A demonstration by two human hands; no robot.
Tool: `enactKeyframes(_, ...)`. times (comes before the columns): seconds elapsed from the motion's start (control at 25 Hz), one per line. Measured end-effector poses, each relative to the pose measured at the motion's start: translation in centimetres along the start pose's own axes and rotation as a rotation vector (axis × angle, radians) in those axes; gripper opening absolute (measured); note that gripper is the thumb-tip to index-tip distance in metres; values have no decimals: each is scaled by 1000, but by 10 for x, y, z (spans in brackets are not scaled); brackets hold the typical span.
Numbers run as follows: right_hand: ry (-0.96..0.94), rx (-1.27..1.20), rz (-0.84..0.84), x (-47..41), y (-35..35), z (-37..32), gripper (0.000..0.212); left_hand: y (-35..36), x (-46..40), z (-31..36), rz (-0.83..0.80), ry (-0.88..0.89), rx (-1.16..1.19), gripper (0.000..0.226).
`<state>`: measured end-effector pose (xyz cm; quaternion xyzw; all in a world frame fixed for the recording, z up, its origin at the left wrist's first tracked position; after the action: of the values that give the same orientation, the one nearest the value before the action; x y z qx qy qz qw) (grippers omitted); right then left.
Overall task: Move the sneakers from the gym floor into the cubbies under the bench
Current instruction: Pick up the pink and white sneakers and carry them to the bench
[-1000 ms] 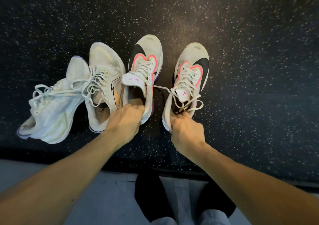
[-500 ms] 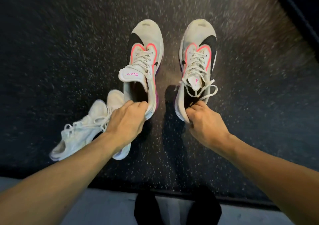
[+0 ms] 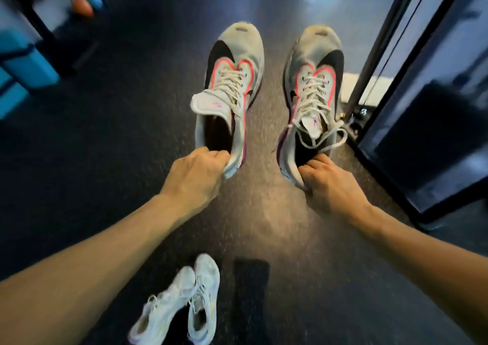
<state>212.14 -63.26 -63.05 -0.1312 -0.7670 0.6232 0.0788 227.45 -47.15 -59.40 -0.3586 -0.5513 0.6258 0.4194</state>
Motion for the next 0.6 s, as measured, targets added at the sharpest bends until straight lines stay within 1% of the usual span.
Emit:
enactKeyframes(0.12, -32, 50, 89, -13, -117, -15, 7, -118, -6, 11, 90, 38, -64, 10)
enactKeyframes(0.24, -64, 105, 195, -17, -246, -37, 8, -245, -2, 29, 234, 55, -147, 4)
enactKeyframes(0.36, -77, 138, 256, -10, -360, -67, 6, -356, 12, 53, 322, 47, -178, 6)
enactKeyframes(0.48, -59, 172, 300, 11, -444, -99, 9, -442, 36, 74, 364, 15, -191, 14)
enactKeyframes(0.6, -46, 211, 357, 39, -506, -125, 5, -507, 67, 93, 437, 28, -228, 19)
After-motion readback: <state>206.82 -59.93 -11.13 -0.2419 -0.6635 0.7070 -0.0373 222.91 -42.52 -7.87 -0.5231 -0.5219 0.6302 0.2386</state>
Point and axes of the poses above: each hand's wrist, its own x-axis away from the middle knuckle, its own y-axis out of the palm, z = x × y, the point moved 4 cm from there along -x, towards the middle knuckle, and after that the axes turned 9 degrees about -z, right-handed, at the moved point
